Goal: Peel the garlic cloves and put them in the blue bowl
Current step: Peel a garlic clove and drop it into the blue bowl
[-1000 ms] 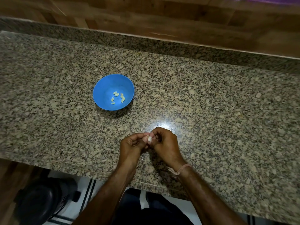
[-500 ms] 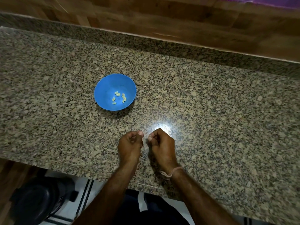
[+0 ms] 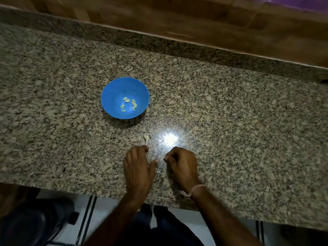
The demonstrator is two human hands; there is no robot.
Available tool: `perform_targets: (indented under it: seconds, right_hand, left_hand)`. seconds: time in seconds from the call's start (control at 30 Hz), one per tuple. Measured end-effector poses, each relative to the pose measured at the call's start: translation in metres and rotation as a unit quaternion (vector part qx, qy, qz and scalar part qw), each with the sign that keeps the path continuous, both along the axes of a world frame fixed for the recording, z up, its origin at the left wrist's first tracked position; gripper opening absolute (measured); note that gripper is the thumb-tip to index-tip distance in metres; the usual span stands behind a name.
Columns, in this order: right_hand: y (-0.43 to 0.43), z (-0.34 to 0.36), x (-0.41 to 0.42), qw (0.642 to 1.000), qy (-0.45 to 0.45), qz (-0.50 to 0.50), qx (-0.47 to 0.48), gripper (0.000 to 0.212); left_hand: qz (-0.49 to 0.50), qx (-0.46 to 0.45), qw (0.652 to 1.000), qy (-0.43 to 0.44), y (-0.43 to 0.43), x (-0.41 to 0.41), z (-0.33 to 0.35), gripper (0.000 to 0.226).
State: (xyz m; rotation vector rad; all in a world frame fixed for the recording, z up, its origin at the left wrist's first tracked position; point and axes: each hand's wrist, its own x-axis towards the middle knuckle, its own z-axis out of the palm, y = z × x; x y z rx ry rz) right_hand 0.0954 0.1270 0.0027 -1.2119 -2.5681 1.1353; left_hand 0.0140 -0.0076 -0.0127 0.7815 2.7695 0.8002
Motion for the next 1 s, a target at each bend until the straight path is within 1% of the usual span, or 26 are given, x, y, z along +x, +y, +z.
perform_targets:
  seconds: [0.1, 0.2, 0.27, 0.4, 0.53, 0.6, 0.7, 0.73, 0.8, 0.87, 0.93, 1.0]
  right_hand:
    - [0.004, 0.002, -0.004, 1.000, -0.015, -0.015, -0.008, 0.014]
    - [0.009, 0.003, -0.008, 0.998, -0.030, -0.038, -0.030, 0.018]
    - [0.008, 0.002, -0.011, 0.998, -0.046, -0.043, -0.019, 0.022]
    - [0.000, 0.002, -0.016, 0.997, -0.056, -0.060, 0.013, 0.020]
    - [-0.008, -0.001, -0.015, 0.996, -0.051, -0.068, 0.035, 0.021]
    - [-0.011, -0.004, -0.013, 0.996, -0.038, -0.073, 0.045, 0.020]
    - [-0.012, -0.009, -0.009, 0.996, -0.012, -0.084, 0.033, 0.019]
    - [-0.012, -0.009, -0.008, 0.996, 0.010, -0.094, 0.004, 0.017]
    - [-0.012, -0.008, -0.007, 0.981, 0.085, -0.130, -0.118, 0.010]
    - [-0.013, -0.002, -0.007, 0.943, 0.156, -0.152, -0.252, 0.001]
    - [-0.016, 0.002, -0.008, 0.907, 0.195, -0.147, -0.343, 0.004]
    - [-0.019, 0.007, -0.007, 0.876, 0.212, -0.162, -0.402, 0.003]
  left_hand:
    - [-0.048, -0.016, 0.999, 0.006, -0.009, -0.002, -0.005, 0.042]
    - [-0.077, -0.033, 0.996, 0.031, -0.012, -0.007, -0.010, 0.049]
    - [-0.088, -0.042, 0.994, 0.054, -0.013, -0.009, -0.014, 0.053]
    - [-0.098, -0.065, 0.991, 0.070, -0.011, -0.011, -0.015, 0.057]
    - [-0.115, -0.081, 0.987, 0.082, -0.013, -0.016, -0.012, 0.056]
    - [-0.119, -0.078, 0.987, 0.074, -0.013, -0.019, -0.011, 0.055]
    - [-0.118, -0.064, 0.990, 0.048, -0.014, -0.019, -0.006, 0.053]
    - [-0.110, -0.050, 0.992, 0.032, -0.013, -0.019, -0.005, 0.050]
    - [-0.084, -0.007, 0.996, -0.020, -0.008, -0.019, 0.000, 0.039]
    - [-0.056, 0.064, 0.991, -0.107, 0.000, -0.018, 0.004, 0.023]
    - [-0.016, 0.133, 0.972, -0.193, 0.007, -0.018, 0.010, 0.008]
    - [0.015, 0.152, 0.957, -0.247, 0.012, -0.021, 0.013, 0.012]
